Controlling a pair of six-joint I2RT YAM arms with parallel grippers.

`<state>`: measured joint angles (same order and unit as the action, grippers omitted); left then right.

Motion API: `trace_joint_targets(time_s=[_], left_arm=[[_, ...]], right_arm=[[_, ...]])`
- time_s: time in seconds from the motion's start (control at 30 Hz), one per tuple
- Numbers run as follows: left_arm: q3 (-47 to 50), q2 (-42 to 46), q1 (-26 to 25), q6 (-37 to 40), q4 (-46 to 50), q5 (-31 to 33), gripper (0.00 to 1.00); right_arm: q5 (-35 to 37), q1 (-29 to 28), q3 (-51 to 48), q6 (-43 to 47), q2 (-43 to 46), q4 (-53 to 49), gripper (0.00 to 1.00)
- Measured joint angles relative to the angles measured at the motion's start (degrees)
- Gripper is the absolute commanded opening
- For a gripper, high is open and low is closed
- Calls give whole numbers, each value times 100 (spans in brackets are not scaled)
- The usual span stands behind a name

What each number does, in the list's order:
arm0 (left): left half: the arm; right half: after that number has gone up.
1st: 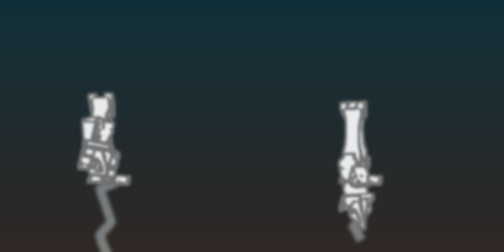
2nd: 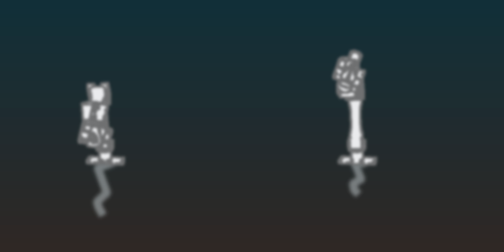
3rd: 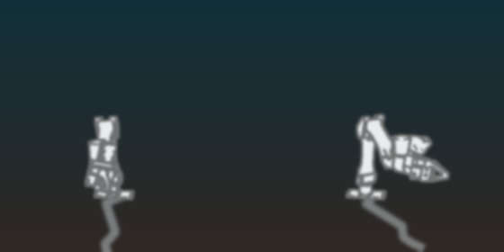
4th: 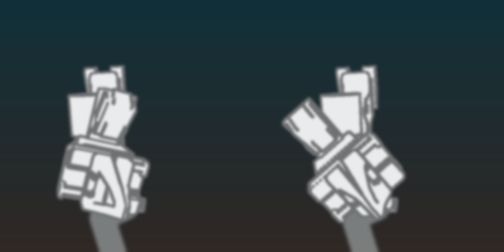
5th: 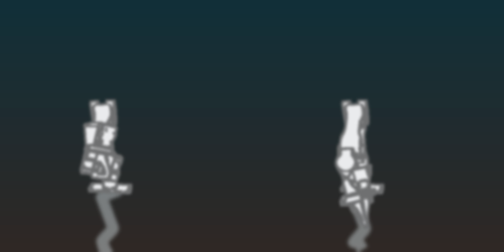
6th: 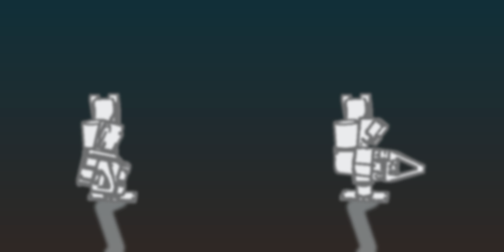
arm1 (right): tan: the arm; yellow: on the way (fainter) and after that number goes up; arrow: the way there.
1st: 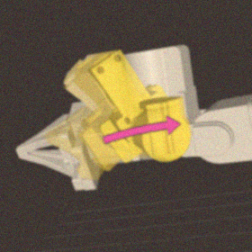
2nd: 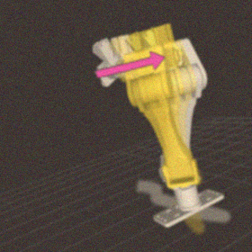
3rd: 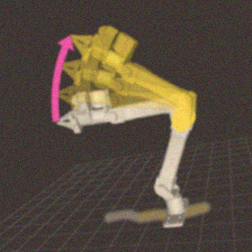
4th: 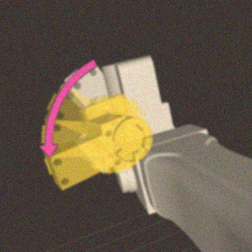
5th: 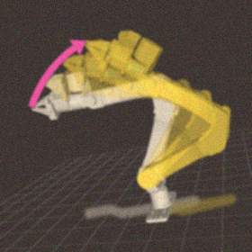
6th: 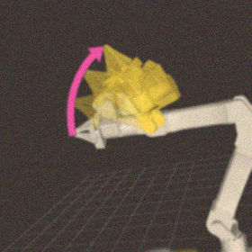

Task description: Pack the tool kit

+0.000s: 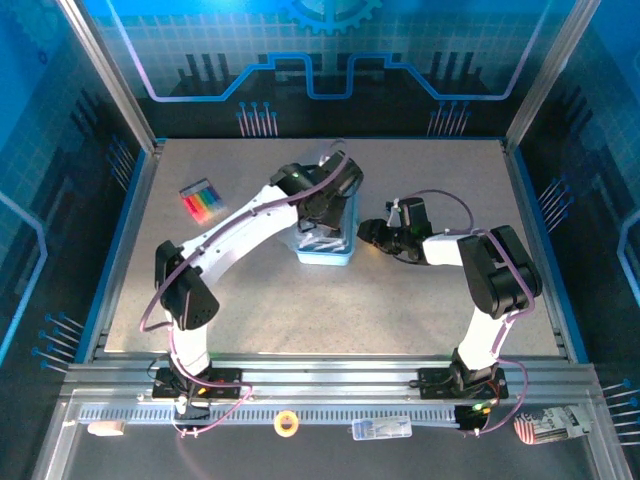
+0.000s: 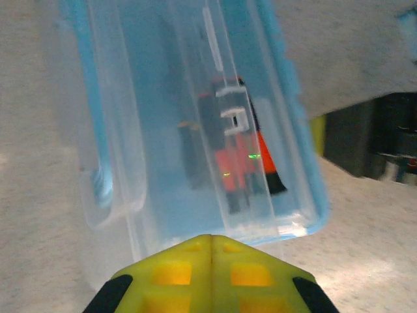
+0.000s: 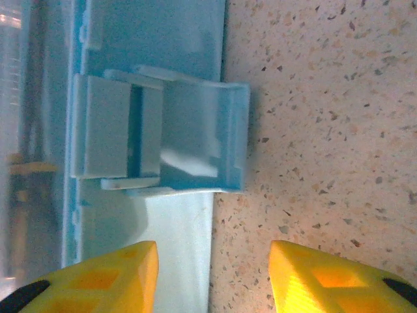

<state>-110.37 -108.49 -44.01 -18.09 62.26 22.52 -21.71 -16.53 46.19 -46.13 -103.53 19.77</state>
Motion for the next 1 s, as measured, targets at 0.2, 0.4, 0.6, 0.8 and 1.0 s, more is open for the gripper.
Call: trace_joint_targets(time_s=[0.2,0.4,0.6,0.8,1.0], left_arm=[[-179,-282,-181,0,-111,-444,6],[-225,-282,-118,7,-173,-433,8],[11,-127,396,7,-472,-446,37],[326,247,1211,-28,-855,-483,94],[437,310,1574,-144,-1200,-570,99]], right_arm=[[4,20,-57,24,33,-92,49],[24,114,-129,162,387,-323,50],[87,146,-127,426,852,-695,52],[275,190,-122,643,1191,-1012,54],[343,205,-111,699,1279,-1139,55]])
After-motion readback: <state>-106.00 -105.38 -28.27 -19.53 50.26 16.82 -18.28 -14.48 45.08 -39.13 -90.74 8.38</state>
